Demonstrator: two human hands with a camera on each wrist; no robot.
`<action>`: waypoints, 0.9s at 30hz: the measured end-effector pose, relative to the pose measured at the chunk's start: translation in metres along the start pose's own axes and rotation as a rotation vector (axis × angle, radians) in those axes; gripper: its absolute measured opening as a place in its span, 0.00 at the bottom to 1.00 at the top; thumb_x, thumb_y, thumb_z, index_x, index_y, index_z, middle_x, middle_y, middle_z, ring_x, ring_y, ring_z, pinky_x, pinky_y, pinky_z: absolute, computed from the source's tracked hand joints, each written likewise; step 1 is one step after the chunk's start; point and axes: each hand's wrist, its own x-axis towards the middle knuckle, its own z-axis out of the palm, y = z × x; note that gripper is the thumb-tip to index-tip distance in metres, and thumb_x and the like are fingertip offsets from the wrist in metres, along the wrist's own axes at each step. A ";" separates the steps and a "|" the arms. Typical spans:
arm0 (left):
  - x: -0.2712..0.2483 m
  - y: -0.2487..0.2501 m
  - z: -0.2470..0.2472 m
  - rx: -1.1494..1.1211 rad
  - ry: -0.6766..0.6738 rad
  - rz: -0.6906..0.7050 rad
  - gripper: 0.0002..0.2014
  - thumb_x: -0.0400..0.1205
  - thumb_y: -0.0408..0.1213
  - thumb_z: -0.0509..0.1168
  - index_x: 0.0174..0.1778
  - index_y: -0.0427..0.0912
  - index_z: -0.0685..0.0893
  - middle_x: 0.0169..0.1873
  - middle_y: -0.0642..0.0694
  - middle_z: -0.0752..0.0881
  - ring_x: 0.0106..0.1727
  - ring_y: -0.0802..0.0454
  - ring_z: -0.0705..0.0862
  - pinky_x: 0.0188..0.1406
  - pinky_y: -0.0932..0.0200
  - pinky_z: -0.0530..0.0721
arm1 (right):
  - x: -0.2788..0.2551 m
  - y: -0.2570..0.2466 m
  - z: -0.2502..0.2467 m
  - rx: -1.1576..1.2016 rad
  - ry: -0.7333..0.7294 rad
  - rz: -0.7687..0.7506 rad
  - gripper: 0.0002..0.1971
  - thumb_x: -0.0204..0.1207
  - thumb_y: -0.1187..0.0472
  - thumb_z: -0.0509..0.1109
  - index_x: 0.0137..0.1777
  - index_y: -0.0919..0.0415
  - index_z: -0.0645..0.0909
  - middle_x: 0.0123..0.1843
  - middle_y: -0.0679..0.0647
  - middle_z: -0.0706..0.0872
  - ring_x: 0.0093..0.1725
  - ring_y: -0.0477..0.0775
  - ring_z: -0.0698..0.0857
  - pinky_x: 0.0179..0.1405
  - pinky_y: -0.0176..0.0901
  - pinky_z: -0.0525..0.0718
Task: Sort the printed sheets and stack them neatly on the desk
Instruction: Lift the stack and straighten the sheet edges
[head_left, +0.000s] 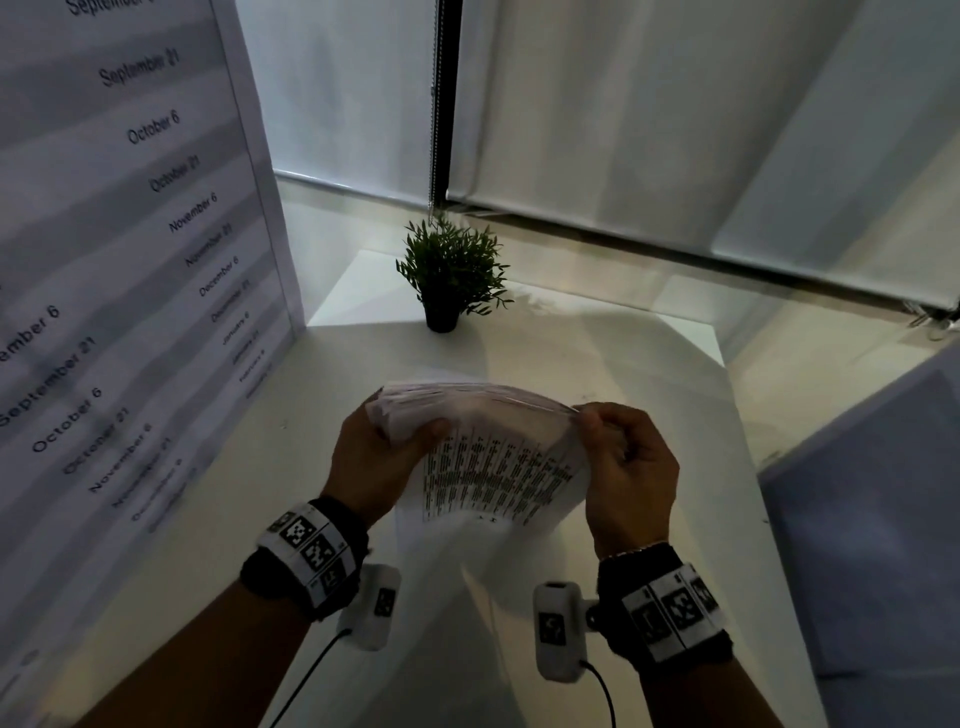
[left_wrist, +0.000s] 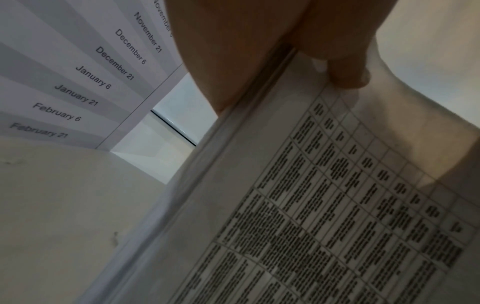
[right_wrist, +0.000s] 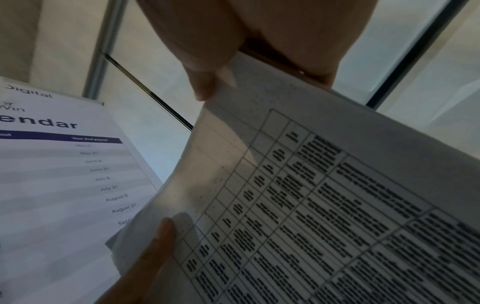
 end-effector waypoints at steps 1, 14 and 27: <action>0.000 0.001 0.000 -0.004 0.006 0.031 0.19 0.70 0.51 0.77 0.54 0.50 0.86 0.47 0.68 0.89 0.50 0.69 0.87 0.45 0.75 0.82 | 0.000 -0.002 0.002 -0.016 0.018 -0.011 0.06 0.76 0.65 0.74 0.45 0.52 0.86 0.43 0.43 0.90 0.46 0.40 0.87 0.46 0.27 0.81; 0.005 0.013 0.007 -0.128 0.111 0.100 0.20 0.87 0.50 0.48 0.58 0.42 0.80 0.46 0.56 0.84 0.46 0.58 0.83 0.42 0.65 0.82 | 0.006 -0.006 0.011 -0.014 0.026 -0.040 0.09 0.83 0.68 0.63 0.58 0.54 0.78 0.48 0.47 0.88 0.48 0.35 0.85 0.44 0.20 0.78; -0.015 -0.010 -0.005 -0.361 -0.012 -0.207 0.32 0.74 0.75 0.50 0.73 0.70 0.71 0.73 0.67 0.76 0.76 0.70 0.71 0.76 0.65 0.71 | 0.000 0.025 -0.002 -0.051 -0.176 0.159 0.22 0.59 0.65 0.86 0.49 0.44 0.83 0.40 0.30 0.89 0.43 0.28 0.87 0.38 0.20 0.82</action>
